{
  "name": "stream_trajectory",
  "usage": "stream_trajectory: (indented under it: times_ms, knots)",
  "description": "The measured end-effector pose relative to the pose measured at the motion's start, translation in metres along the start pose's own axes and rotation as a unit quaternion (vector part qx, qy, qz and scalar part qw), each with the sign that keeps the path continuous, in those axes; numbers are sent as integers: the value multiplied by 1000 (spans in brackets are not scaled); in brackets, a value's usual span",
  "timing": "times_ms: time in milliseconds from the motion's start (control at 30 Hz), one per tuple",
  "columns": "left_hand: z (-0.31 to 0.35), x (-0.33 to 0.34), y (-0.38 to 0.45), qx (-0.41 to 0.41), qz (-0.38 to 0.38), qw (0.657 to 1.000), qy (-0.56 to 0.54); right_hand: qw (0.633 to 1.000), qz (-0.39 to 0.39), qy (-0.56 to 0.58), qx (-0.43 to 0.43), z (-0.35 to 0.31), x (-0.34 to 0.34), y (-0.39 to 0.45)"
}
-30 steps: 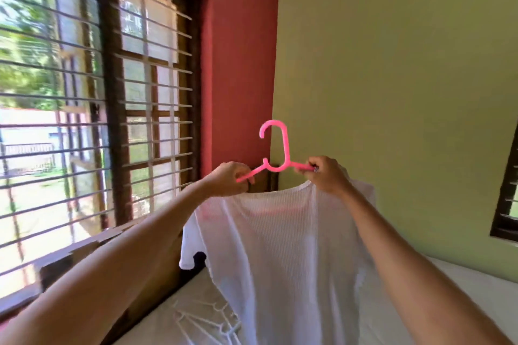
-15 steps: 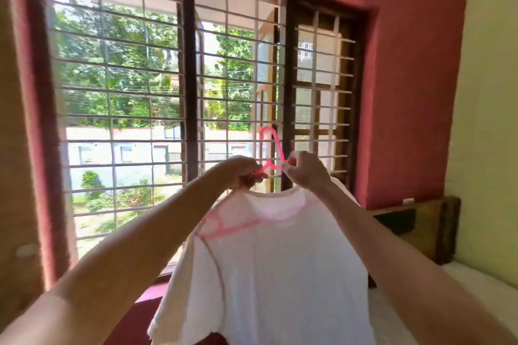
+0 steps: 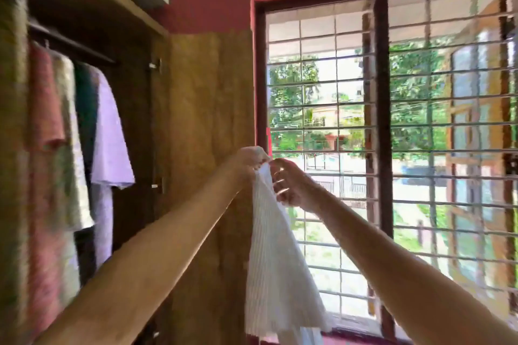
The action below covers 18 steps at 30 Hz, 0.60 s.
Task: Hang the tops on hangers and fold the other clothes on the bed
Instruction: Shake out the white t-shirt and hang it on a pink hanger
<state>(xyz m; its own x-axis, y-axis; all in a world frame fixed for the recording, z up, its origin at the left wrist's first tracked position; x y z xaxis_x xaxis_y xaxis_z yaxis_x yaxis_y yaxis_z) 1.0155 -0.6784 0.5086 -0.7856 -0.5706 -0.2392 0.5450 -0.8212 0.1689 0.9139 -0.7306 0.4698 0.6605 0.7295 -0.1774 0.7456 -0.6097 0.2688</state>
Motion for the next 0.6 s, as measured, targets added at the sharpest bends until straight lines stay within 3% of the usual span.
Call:
stream_trajectory:
  times_ms: [200, 400, 500, 600]
  knots:
    - [-14, -92, 48, -49, 32, 993, -103, 997, -66, 38, -32, -48, 82, 62]
    - [-7, -193, 55, -49, 204, 973, 99, 993, -81, 17, -79, -69, 144, 138]
    - [7, -242, 58, -17, 307, 924, 227, 990, -94, -13, -106, -86, 172, 175]
    - [29, -291, 59, 13, 396, 823, 407, 984, -127, 6, -123, -111, 194, 215]
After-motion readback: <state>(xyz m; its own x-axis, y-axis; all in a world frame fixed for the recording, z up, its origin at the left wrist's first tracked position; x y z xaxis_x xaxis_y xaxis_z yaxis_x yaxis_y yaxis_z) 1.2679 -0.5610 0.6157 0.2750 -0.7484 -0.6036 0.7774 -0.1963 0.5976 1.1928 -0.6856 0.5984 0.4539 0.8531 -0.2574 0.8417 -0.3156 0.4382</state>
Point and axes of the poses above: each hand's wrist, its own y-axis towards the middle knuckle, its own x-axis out of the palm, z = x × y, the point moved 3 cm from there along y, towards the middle knuckle, and after that the axes turned 2 degrees about -x, right-handed, at the moved point
